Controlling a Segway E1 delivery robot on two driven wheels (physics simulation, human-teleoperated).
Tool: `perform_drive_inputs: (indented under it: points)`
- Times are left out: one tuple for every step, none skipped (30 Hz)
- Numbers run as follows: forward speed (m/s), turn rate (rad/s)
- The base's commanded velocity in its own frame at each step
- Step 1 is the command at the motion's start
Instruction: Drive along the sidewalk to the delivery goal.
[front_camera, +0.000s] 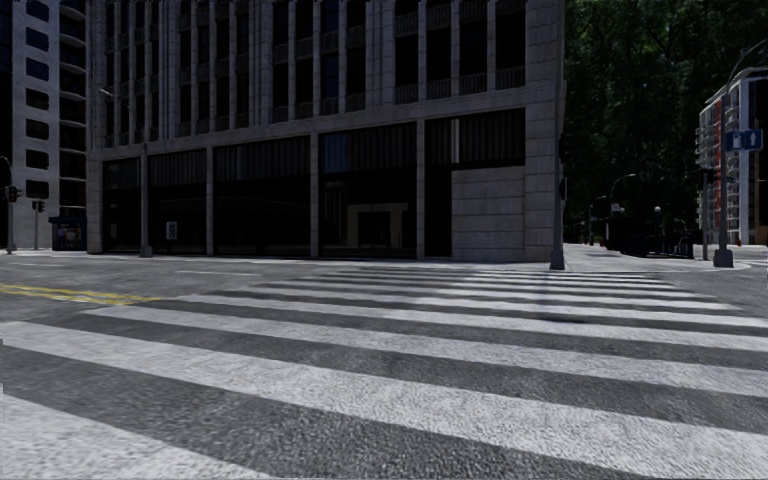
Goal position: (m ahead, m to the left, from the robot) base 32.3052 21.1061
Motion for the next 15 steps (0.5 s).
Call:
perform_drive_inputs:
  points:
    - [2.0, -0.27]
    - [2.0, -0.27]
    - [2.0, -0.27]
    - [2.0, -0.27]
    - [2.0, -0.27]
    - [2.0, -0.27]
    - [2.0, -0.27]
    - [2.0, -0.27]
    - [2.0, -0.27]
    - [2.0, -0.27]
    - [2.0, -0.27]
    - [2.0, -0.27]
    - [2.0, -0.27]
    - [2.0, -0.27]
    - [2.0, -0.27]
